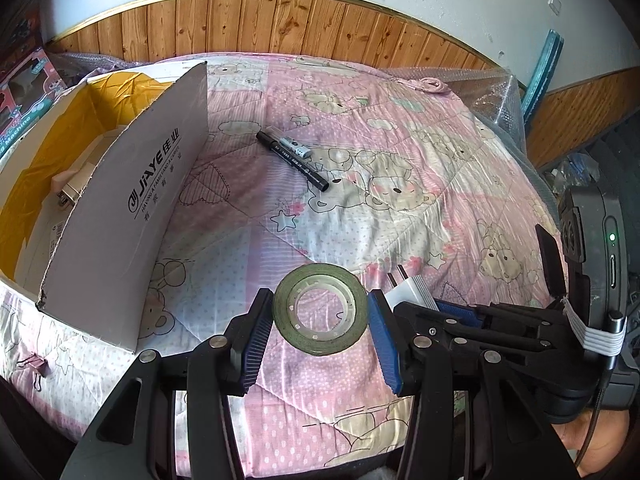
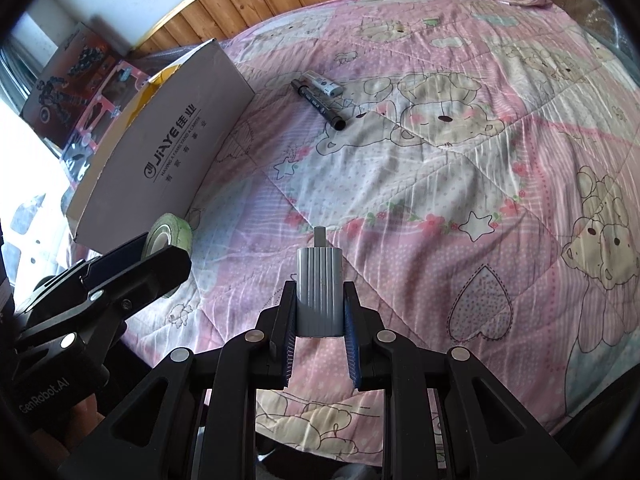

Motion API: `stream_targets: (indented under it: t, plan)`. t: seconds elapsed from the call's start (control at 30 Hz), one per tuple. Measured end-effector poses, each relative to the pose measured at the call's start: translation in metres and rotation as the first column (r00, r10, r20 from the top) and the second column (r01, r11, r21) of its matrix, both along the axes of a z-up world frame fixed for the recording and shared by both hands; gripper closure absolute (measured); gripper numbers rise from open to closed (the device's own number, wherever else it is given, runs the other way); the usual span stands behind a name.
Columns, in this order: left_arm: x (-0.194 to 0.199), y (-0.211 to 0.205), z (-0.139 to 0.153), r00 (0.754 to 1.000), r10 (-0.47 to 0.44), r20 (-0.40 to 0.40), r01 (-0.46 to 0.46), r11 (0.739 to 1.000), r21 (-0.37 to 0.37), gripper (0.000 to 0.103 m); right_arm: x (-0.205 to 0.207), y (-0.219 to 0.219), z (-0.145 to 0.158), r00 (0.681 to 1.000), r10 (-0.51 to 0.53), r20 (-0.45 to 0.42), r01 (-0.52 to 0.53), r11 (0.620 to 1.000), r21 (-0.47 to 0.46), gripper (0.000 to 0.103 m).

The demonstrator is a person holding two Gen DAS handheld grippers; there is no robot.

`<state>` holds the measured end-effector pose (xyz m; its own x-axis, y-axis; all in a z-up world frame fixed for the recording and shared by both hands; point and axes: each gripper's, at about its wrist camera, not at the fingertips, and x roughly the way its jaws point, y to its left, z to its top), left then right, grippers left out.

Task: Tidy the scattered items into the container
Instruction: 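Close the left tool on the green tape roll while the right tool holds the plug, then carry the green tape and white plug over the cardboard box with both tools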

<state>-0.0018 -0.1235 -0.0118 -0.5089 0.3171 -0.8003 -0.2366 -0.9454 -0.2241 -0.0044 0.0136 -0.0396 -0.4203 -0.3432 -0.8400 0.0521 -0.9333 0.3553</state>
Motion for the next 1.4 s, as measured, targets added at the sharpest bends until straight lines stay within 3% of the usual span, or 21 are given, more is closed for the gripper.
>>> stream_targets:
  t: [0.6, 1.4]
  plan:
    - [-0.003, -0.031, 0.017, 0.999, 0.039, -0.014, -0.038, 0.997, 0.068, 0.054, 0.012, -0.029, 0.025, 0.999, 0.035, -0.039, -0.036, 0.999, -0.016, 0.081]
    - [-0.013, -0.082, 0.047, 0.992, 0.114, -0.055, -0.104, 0.981, 0.162, 0.054, -0.006, -0.076, 0.068, 0.988, 0.103, -0.111, -0.104, 0.994, -0.011, 0.081]
